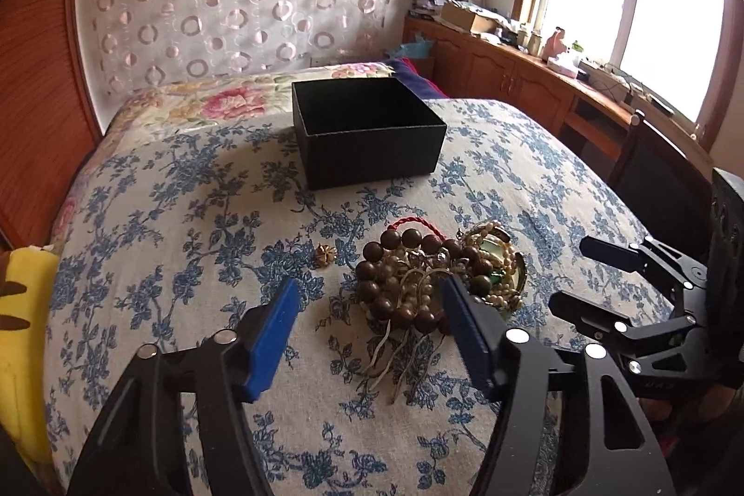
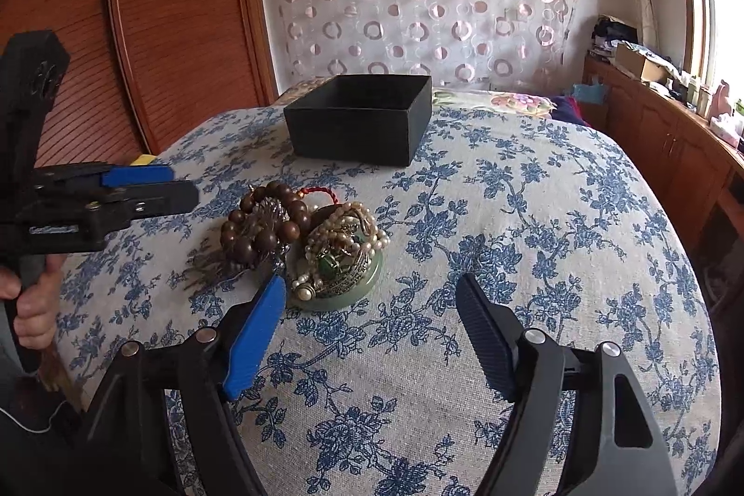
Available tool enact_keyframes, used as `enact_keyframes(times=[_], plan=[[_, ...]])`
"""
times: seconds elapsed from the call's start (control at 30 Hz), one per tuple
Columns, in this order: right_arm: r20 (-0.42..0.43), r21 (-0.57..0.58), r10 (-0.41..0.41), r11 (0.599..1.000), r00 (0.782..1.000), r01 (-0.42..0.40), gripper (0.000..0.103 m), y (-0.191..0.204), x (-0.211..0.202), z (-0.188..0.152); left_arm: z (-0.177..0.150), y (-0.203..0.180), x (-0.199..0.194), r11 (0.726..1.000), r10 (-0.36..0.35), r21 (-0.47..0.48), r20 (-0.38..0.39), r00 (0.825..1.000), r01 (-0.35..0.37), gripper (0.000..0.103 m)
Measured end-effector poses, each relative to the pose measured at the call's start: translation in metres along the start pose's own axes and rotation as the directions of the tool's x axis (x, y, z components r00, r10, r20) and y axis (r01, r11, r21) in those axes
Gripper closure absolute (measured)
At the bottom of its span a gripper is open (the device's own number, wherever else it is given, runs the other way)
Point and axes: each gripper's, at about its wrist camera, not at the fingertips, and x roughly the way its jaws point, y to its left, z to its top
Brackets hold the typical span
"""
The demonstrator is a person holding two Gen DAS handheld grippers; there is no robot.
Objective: Organize jewelry
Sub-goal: 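Reach the left tool into the pile and grasp the brown bead bracelet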
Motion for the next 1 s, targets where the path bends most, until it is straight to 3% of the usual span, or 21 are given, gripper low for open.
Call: enact_keyframes(times=[0.1, 0.3, 0.6, 0.63, 0.67, 0.7, 1.0], plan=[[-0.003, -0.004, 0.002, 1.000, 1.000, -0.002, 0.025, 0.001, 0.001, -0.001, 0.002, -0.001, 0.012, 1.000, 0.002, 0.011, -0.019, 1.000, -0.002, 0.058], [-0.003, 0.004, 0.002, 1.000, 1.000, -0.002, 0.025, -0.001, 0.002, -0.002, 0.006, 0.004, 0.034, 1.000, -0.017, -0.011, -0.066, 0.998, 0.017, 0.069], [-0.003, 0.006, 0.004, 1.000, 1.000, -0.004, 0.025, -0.001, 0.002, -0.002, 0.005, 0.014, 0.052, 0.996, -0.061, -0.072, -0.100, 0.993, 0.054, 0.073], [-0.004, 0.007, 0.005, 1.000, 1.000, -0.005, 0.025, -0.001, 0.002, -0.002, 0.004, 0.013, 0.051, 0.995, -0.072, -0.073, -0.101, 0.992, 0.065, 0.077], [-0.005, 0.007, 0.006, 1.000, 1.000, -0.006, 0.025, 0.000, 0.002, -0.002, 0.005, 0.014, 0.051, 0.994, -0.081, -0.075, -0.104, 0.991, 0.074, 0.091], [-0.006, 0.007, 0.006, 1.000, 1.000, -0.006, 0.025, 0.000, 0.002, -0.002, 0.006, 0.013, 0.050, 0.995, -0.079, -0.074, -0.107, 0.991, 0.071, 0.091], [-0.022, -0.002, 0.005, 1.000, 1.000, -0.005, 0.025, 0.001, 0.005, -0.001, 0.014, 0.010, -0.004, 0.997, -0.042, -0.062, 0.054, 0.998, 0.046, 0.091]])
